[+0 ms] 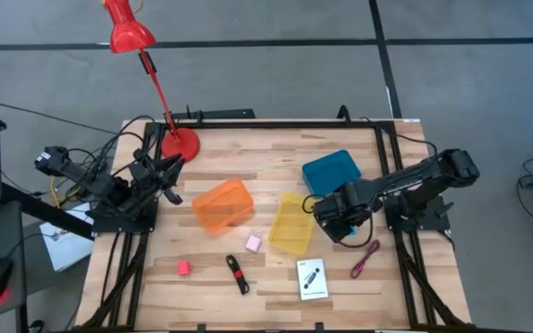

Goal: Pick and place items into bin
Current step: Put the blue charger adapter into the blue bin

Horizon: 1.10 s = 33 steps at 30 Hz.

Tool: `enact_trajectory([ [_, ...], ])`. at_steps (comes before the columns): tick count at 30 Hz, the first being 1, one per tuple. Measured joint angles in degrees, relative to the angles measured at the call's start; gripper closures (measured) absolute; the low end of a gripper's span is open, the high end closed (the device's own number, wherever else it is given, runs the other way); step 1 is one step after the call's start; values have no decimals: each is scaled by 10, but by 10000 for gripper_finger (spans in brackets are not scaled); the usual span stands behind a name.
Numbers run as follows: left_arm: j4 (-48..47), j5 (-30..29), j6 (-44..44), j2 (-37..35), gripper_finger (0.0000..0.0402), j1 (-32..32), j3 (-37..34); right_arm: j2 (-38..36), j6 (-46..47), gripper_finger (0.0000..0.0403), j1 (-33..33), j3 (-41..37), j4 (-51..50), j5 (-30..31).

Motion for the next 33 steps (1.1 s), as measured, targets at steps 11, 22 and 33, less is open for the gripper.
enact_trajectory([
  [11,-138,0,0,0,329,0,0,-6,96,237,14,0,0,2],
  [22,-385,1,0,0,329,0,0,-6,235,241,52,-16,45,60],
  [33,-613,48,-1,0,329,0,0,-6,287,222,75,-47,114,62],
])
